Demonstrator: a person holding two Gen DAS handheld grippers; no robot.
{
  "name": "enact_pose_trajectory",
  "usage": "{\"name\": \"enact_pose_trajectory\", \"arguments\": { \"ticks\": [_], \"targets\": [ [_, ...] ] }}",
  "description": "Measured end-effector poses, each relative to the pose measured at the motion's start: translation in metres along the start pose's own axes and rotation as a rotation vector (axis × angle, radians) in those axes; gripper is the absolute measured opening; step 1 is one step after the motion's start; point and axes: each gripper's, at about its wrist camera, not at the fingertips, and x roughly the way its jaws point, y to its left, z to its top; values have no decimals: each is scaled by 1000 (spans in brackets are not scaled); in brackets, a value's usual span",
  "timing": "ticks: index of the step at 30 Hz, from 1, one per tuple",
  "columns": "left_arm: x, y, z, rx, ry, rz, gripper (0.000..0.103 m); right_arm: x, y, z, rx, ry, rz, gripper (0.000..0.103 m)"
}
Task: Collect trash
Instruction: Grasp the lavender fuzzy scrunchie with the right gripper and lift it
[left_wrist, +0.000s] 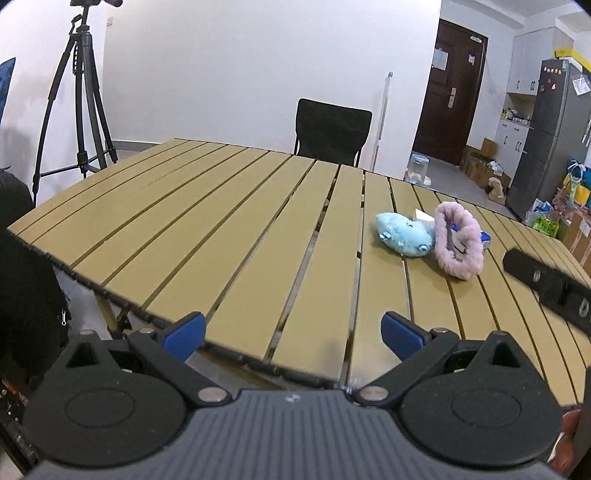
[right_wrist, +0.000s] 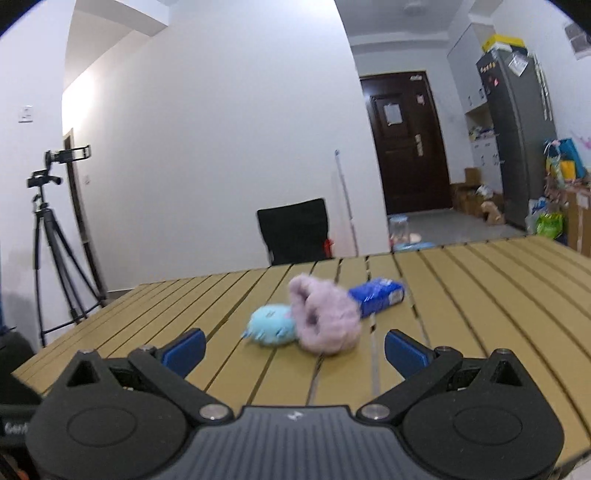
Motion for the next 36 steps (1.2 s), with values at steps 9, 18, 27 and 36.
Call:
{"name": "enact_pose_trajectory", "arguments": {
  "ticks": [9,18,27,36],
  "targets": [
    [45,-16,30,24,-23,56,103,75,-7,18,-48,60,-62,103],
    [95,-22,50,4,-27,74,103,146,-12,10,-26,208,-93,103],
    [118,-16,46,9,7,78,103,173,-5,2,-45,269,-143,79],
    [113,-21,46,21,-8,67,103,167,-19,2,36,261,-83,47]
  ]
}}
